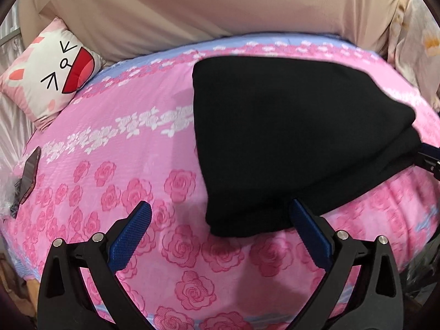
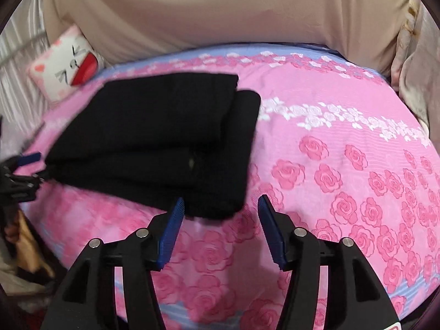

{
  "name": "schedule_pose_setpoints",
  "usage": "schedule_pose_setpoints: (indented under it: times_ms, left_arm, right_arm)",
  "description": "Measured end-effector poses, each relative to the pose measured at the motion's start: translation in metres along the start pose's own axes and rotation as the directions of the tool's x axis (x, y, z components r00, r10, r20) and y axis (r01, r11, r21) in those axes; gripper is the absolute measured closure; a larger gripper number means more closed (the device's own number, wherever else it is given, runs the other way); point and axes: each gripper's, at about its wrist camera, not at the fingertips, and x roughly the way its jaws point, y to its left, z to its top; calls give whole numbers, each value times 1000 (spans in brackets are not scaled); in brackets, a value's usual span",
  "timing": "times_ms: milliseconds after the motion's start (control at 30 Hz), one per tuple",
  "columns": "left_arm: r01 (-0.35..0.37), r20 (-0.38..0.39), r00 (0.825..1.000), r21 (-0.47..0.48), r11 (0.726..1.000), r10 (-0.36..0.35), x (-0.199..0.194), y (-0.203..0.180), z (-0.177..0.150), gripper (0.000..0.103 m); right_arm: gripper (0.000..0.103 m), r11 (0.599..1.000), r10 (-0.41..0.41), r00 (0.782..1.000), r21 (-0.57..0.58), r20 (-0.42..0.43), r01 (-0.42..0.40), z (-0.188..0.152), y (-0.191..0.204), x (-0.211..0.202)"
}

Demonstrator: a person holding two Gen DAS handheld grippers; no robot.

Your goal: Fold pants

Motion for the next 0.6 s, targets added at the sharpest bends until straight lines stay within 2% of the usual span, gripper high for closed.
schedule_pose_setpoints:
  times_ms: [67, 100, 133, 167, 200, 233, 267, 333, 367, 433, 467, 533, 600]
  left_arm:
    - [11, 7, 1000, -17, 1000, -11, 6, 2, 2, 5]
    - [28, 10, 1000, -34, 999, -27, 10, 6, 4, 5]
    - [42, 12, 999, -54, 998, -42, 15, 10, 9, 13]
    - [68, 16, 998, -86, 994, -67, 18, 17, 17, 24]
    - [150, 1, 989, -116, 982, -151, 19, 23, 25, 48]
    - [198, -10, 979, -144, 970, -201, 18, 26, 30, 58]
    - [211, -14, 976, -161, 964, -216, 13, 28, 34, 58]
    - [127, 1, 992, -78, 989, -127, 4, 19, 30, 57]
    - [81, -10, 997, -37, 996, -82, 5, 13, 24, 55]
    - [36, -21, 999, -1, 999, -36, 8, 4, 15, 46]
    - [-3, 3, 1000, 9, 1000, 3, 6, 0, 12, 41]
    - [-73, 13, 997, 30, 997, 72, 1, -6, 14, 15]
    - [-85, 18, 996, 27, 996, 84, -5, -8, 17, 9]
  right_arm:
    - [54, 999, 19, 1000, 25, 13, -20, 1, -3, 8]
    - [79, 998, 38, 999, 42, 21, -38, 4, -5, 10]
    - [85, 994, 79, 997, 71, 17, -80, 9, -6, 13]
    - [90, 992, 77, 997, 94, 25, -79, 14, -7, 11]
    - [91, 991, 81, 996, 103, 38, -85, 20, -6, 6]
    - [91, 990, 85, 994, 108, 75, -92, 26, -4, -8]
    - [93, 989, 85, 991, 114, 99, -97, 28, -2, -19]
    - [97, 987, 78, 985, 127, 156, -99, 26, -4, -47]
    - [98, 988, 48, 986, 139, 161, -70, 21, -8, -51]
    - [97, 985, 49, 996, 162, 71, -60, 5, -21, -27]
    - [95, 981, 54, 999, 186, 9, -54, -5, -29, -8]
    - [85, 951, 102, 993, 287, 53, -113, -19, -41, -8]
    - [84, 950, 90, 992, 292, 86, -111, -13, -37, -23]
